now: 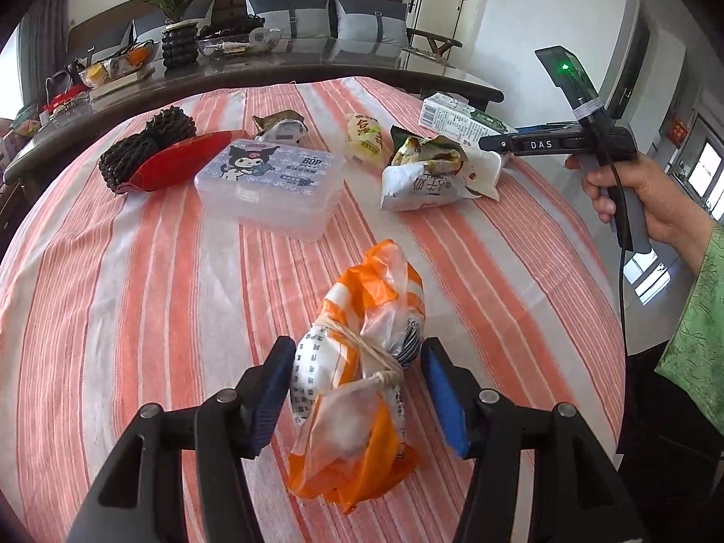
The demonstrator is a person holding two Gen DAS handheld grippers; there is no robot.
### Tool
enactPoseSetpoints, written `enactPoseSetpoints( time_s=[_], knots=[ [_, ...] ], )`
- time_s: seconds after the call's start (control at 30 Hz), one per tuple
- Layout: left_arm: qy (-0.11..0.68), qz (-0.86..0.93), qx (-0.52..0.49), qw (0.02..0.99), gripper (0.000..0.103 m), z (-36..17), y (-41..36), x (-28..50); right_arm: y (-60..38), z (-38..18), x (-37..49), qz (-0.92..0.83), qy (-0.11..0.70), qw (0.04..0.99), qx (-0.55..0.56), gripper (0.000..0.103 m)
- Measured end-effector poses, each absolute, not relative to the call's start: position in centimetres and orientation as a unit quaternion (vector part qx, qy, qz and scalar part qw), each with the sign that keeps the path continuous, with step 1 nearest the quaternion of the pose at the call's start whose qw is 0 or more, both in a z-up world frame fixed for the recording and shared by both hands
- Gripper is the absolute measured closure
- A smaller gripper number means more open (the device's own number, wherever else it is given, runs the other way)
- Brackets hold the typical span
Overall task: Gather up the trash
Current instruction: 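Grasp the green milk carton with the right tool while the left tool holds the bread bag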
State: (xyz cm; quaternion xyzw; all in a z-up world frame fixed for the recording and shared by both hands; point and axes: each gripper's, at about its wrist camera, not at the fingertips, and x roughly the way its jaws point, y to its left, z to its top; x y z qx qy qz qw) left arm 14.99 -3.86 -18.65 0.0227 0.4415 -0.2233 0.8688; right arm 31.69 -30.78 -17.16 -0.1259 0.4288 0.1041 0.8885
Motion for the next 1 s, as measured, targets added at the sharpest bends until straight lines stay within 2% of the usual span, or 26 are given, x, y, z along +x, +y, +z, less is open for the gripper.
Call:
enactPoseSetpoints(
  time_s=[0.07, 0.3, 0.53, 0.63, 0.7, 0.73, 0.77, 0.8, 0.87, 1.0],
  knots=[
    [0.439, -0.221, 0.022, 0.871, 0.053, -18.6, -3.8, 14.6, -31.6, -16.9, 31.3, 0.094, 0.427, 0.894, -0.098, 0.049],
    [0.435, -0.177, -0.029, 0.882, 0.053, -18.0, -1.5, 13.3, -34.8, -15.0, 22.4, 0.039, 0.399, 0.916, 0.018, 0.051],
    [0.420, -0.111, -0.035, 0.900, 0.053, -17.1, -0.1, 12.9, -25.5, -16.1, 12.3, 0.139, 0.394, 0.908, 0.023, 0.051],
    [0.416, -0.087, -0.033, 0.905, 0.051, -17.2, 0.8, 13.1, -20.5, -17.1, 12.3, 0.177, 0.388, 0.905, -0.004, 0.051],
    [0.430, -0.081, -0.034, 0.898, 0.045, -17.7, 1.6, 13.5, -18.4, -17.5, 12.9, 0.185, 0.380, 0.906, -0.021, 0.050],
    [0.439, -0.083, -0.037, 0.894, 0.036, -18.0, 1.9, 13.7, -17.8, -17.8, 13.4, 0.194, 0.384, 0.902, -0.025, 0.049],
    [0.444, -0.083, -0.039, 0.891, 0.033, -18.3, 2.2, 13.8, -17.3, -18.0, 14.0, 0.202, 0.393, 0.896, -0.028, 0.045],
    [0.446, -0.084, -0.037, 0.890, 0.032, -18.5, 2.3, 13.8, -17.0, -18.3, 14.5, 0.206, 0.400, 0.892, -0.030, 0.035],
    [0.443, -0.088, -0.029, 0.892, 0.028, -18.7, 2.2, 13.6, -16.6, -19.0, 15.0, 0.208, 0.413, 0.886, -0.042, 0.023],
    [0.442, -0.087, -0.017, 0.892, 0.023, -18.9, 1.8, 13.8, -16.0, -19.6, 14.6, 0.205, 0.414, 0.884, -0.079, 0.018]
  ],
)
